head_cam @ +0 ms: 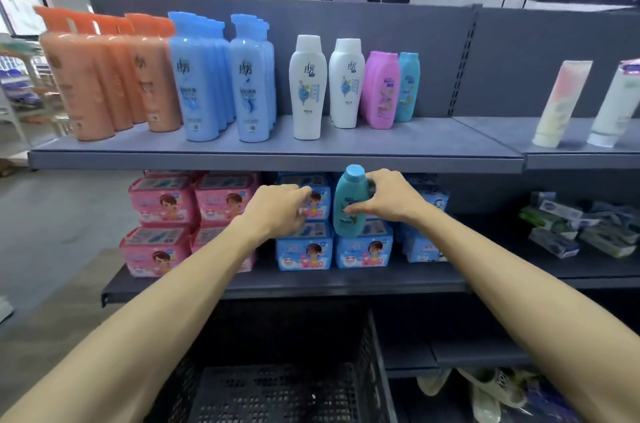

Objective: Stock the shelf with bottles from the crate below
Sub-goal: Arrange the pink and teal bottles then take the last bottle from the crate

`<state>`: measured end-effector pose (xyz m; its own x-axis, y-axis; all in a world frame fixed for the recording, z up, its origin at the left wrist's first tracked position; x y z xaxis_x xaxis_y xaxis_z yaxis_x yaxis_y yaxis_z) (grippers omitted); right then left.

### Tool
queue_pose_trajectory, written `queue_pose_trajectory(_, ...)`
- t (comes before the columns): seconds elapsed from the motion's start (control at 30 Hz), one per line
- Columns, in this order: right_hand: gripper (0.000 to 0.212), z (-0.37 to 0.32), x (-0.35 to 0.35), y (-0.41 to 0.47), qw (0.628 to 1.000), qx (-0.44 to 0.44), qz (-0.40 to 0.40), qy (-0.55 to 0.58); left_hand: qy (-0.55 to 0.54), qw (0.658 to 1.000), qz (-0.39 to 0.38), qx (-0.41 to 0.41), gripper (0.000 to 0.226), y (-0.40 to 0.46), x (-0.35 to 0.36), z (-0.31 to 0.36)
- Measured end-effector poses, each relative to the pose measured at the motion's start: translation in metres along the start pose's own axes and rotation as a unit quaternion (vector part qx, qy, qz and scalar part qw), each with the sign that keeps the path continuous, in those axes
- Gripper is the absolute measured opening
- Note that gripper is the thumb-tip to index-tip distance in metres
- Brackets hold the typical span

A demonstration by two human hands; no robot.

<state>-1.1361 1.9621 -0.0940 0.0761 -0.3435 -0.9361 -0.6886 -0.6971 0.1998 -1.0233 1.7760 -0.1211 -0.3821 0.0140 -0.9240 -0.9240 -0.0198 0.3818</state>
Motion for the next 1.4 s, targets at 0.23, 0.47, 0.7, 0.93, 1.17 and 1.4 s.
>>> queue_pose_trajectory(0.23,0.040,-0.004,-0.048,-0.007,1.000,-0.010,0.017,0.003,-0.003,0.999,0.035,0.041,0.015,0.023,-0.029,0.018)
queue_pose_trajectory(0.47,0.037,-0.006,-0.097,0.001,0.999,-0.027,0.036,0.000,0.012,0.995,0.065,0.075,0.011,0.054,-0.069,0.043)
queue_pose_trajectory(0.7,0.035,0.001,-0.139,0.016,0.999,-0.044,0.032,-0.002,0.027,0.993,0.081,0.076,0.016,0.089,-0.098,0.048)
queue_pose_trajectory(0.93,0.036,0.018,-0.169,0.029,0.998,-0.049,0.041,0.002,0.014,0.995,0.083,0.058,0.011,0.119,-0.109,0.064)
queue_pose_trajectory(1.17,0.037,0.048,-0.181,0.047,0.999,-0.035,0.038,-0.011,0.030,0.994,0.089,0.052,0.017,0.147,-0.103,0.077)
queue_pose_trajectory(1.4,0.036,0.078,-0.177,0.070,0.999,-0.020,0.025,0.014,0.030,0.995,0.076,0.051,0.017,0.169,-0.093,0.083)
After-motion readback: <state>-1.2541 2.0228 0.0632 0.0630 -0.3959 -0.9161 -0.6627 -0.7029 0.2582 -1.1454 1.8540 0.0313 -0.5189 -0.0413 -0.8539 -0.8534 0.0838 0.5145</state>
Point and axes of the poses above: each hand's wrist, its own y-axis towards the middle knuckle, its own x-axis out of the palm, z = x × y, the point moved 3 cm from there along y, towards the middle knuckle, and after that the axes turned 14 degrees about -y, right-handed, at the moved point
